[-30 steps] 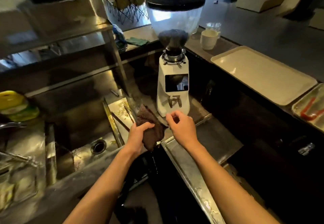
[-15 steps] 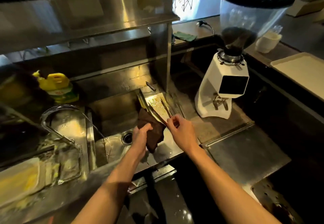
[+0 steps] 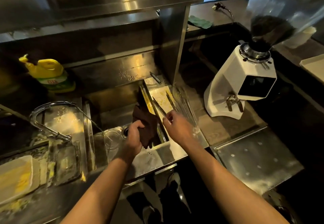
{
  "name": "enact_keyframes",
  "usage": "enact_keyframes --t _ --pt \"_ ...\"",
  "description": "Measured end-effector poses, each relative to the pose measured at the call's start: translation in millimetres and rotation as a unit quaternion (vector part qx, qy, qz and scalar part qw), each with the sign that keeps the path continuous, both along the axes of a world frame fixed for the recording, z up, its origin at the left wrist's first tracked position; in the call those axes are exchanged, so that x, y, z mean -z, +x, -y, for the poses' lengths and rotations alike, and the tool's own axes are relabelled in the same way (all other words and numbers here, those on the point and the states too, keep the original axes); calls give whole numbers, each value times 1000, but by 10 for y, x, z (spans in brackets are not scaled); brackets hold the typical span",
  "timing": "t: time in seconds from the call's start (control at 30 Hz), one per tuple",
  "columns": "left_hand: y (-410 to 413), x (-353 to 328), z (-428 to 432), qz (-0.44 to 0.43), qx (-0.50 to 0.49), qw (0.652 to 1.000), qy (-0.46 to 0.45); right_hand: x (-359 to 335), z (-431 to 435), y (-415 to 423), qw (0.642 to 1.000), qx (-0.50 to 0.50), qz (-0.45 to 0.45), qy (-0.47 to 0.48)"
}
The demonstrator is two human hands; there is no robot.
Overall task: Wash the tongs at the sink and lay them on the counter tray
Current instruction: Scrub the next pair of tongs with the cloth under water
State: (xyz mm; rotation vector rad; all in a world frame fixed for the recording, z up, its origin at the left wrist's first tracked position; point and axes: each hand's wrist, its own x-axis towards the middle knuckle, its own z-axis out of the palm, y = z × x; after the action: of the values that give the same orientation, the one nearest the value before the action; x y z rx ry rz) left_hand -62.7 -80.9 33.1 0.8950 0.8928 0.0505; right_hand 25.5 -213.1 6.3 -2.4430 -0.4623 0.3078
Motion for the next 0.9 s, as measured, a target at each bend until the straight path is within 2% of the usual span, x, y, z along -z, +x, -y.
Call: enact_keyframes --t 0.13,0.27,0.4,0.5,0.67,0.77,0.9 --pt "261 179 -154 -35 4 999 -15 259 -158 344 998 -24 -20 -52" --pt "476 312 -271 -21 1 1000 -20 566 -272 655 991 -47 -17 -121" --pt "759 519 -371 -10 -59 996 -67 857 -411 961 975 -79 -25 -206" --pt "900 618 -402 10 -61 994 -88 1006 -509 1105 963 -94 -38 -250" --pt "1056 873 -533 -39 -75 990 -109 1240 -582 1215 936 -97 -34 -336" --pt "1099 959 -567 -30 -54 993 -99 1304 -618 1254 927 -85 -46 -362" --pt "1088 1046 -644 -44 -23 997 -67 1335 -591 1233 932 -34 -79 -352"
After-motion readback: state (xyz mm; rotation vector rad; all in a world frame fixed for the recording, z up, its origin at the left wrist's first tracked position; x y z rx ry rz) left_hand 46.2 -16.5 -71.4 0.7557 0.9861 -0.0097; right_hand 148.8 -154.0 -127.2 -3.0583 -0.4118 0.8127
